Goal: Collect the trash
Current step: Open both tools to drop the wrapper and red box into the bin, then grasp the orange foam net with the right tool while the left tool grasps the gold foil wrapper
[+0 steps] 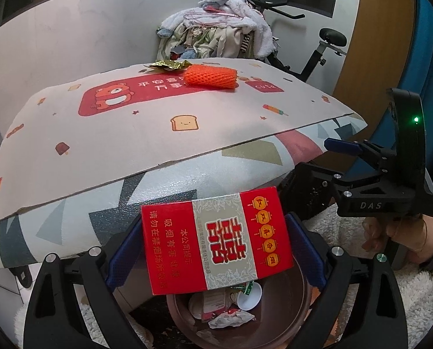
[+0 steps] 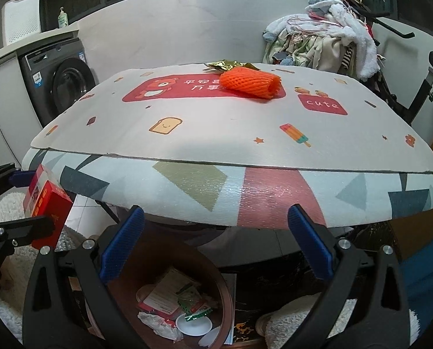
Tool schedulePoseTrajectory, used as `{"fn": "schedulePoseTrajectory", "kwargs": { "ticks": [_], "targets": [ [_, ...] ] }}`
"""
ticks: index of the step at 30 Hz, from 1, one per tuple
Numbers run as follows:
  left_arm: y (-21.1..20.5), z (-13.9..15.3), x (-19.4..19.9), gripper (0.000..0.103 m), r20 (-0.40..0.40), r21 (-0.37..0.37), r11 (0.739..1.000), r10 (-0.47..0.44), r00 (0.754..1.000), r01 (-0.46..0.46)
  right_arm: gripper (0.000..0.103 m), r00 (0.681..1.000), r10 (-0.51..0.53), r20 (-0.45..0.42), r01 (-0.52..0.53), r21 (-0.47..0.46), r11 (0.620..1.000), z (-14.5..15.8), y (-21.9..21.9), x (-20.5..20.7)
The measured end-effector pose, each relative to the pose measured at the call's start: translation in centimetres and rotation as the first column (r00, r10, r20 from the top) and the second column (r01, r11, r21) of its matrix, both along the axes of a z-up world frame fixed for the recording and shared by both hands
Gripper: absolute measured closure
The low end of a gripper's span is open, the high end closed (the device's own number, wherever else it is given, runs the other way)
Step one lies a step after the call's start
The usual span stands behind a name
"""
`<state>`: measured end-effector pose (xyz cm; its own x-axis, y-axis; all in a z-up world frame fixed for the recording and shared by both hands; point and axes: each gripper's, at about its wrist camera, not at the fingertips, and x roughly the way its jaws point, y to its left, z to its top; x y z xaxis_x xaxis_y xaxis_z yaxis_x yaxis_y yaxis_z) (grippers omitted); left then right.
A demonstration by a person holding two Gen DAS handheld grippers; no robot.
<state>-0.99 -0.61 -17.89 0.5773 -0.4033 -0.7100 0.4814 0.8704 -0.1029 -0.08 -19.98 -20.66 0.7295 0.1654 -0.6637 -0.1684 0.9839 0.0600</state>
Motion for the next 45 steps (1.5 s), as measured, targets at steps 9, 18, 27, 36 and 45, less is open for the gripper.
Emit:
{"fn": "schedulePoseTrajectory", "kwargs": {
  "ticks": [9,18,27,36,45],
  "targets": [
    [1.0,0.5,0.2,0.006,0.037,0.007,0.996,0.085,0.996,-0.086,0.006,1.0,0.001,-0.003,-0.001,-0.001,1.0,-0.1,-0.1,0.1],
    [1.9,0.6,0.6,0.006,0.039,-0.009,0.99,0.138,0.99,-0.138,0.006,1.0,0.001,-0.007,-0.001,-0.004,1.0,-0.2,0.1,0.1],
    [3.3,1.0,1.0,0.006,0.041,-0.025,0.979,0.202,0.978,-0.202,0.006,1.0,-0.003,-0.008,0.003,0.0,1.0,-0.2,0.1,0.1],
    [4.4,2.1,2.3,0.006,0.043,-0.022,0.976,0.215,0.976,-0.214,0.006,0.999,-0.023,-0.036,0.024,0.014,1.0,0.3,-0.4,1.0],
    [5.7,4.9,7.4,0.006,0.066,-0.043,0.973,0.229,0.971,-0.227,0.006,1.0,-0.028,0.009,0.029,-0.091,0.995,4.5,-2.3,8.1]
  ]
}}
